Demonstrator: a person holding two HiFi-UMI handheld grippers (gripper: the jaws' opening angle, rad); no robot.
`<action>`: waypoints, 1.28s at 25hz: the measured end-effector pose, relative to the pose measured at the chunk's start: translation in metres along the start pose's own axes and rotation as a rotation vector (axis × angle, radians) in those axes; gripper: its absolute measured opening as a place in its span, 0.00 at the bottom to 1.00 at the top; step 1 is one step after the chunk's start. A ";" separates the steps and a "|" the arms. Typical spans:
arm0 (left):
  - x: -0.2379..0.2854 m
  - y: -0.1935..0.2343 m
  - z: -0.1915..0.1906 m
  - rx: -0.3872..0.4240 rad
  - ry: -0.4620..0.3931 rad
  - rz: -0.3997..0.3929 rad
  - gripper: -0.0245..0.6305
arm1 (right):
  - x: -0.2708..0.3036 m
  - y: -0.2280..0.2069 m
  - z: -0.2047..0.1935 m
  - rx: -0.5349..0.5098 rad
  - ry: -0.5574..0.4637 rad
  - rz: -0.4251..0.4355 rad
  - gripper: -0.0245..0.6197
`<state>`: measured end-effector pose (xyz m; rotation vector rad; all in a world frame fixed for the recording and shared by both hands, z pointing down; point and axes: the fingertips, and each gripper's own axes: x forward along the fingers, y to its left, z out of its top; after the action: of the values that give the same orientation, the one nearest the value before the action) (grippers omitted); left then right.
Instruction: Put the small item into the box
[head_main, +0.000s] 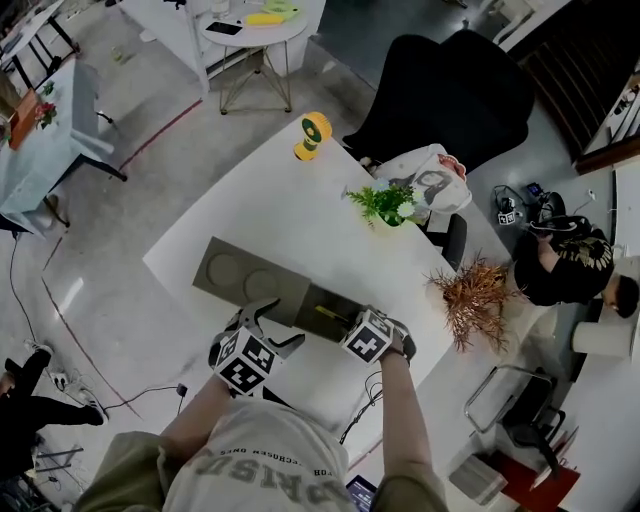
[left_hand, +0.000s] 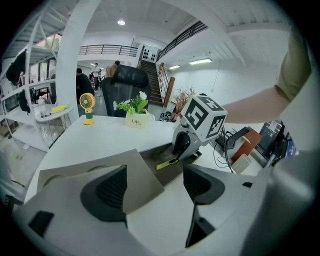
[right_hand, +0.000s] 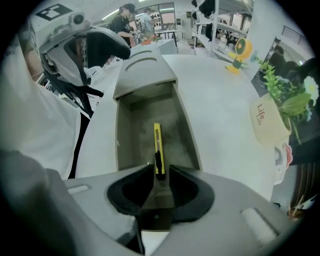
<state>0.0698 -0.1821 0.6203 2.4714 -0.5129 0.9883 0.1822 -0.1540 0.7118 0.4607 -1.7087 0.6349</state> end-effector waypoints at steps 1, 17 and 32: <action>-0.001 0.000 0.001 -0.002 -0.003 0.000 0.55 | -0.004 -0.002 0.001 0.008 -0.023 -0.018 0.17; -0.022 -0.001 0.060 -0.003 -0.164 0.004 0.55 | -0.160 -0.003 0.009 0.465 -0.845 -0.467 0.17; -0.092 -0.025 0.156 0.077 -0.647 0.106 0.45 | -0.302 0.040 0.017 0.525 -1.301 -1.007 0.17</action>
<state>0.1059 -0.2249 0.4460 2.8348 -0.8188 0.2138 0.2132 -0.1436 0.4081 2.2898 -2.0363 -0.0850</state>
